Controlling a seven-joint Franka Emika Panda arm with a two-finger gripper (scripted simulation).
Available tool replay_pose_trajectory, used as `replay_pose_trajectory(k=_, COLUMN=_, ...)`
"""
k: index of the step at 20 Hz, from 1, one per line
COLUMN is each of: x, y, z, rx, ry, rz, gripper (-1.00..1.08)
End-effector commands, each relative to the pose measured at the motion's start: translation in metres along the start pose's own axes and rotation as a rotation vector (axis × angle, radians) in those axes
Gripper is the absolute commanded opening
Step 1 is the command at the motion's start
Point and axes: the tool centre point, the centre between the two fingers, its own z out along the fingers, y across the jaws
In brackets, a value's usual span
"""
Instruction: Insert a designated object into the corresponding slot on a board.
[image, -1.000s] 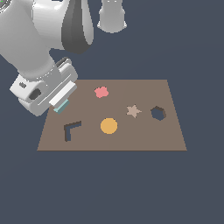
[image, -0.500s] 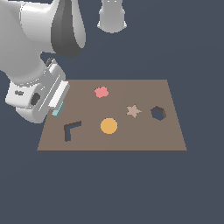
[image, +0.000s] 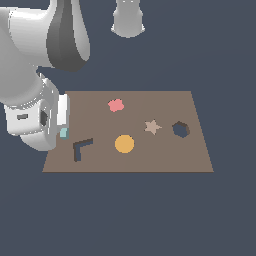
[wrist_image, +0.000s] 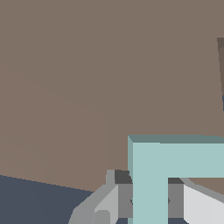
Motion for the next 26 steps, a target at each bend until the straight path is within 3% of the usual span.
replay_pose_trajectory(k=1, x=-0.002, y=0.007, z=-0.001, rx=0.000, ry=0.000, rz=-0.103, gripper=-1.00)
replay_pose_trajectory(k=13, x=-0.003, y=0.043, z=-0.002, rx=0.000, ry=-0.002, rz=-0.593, gripper=-1.00)
replay_pose_trajectory(k=26, x=0.018, y=0.077, z=-0.003, rx=0.000, ry=-0.002, rz=-1.133, gripper=-1.00)
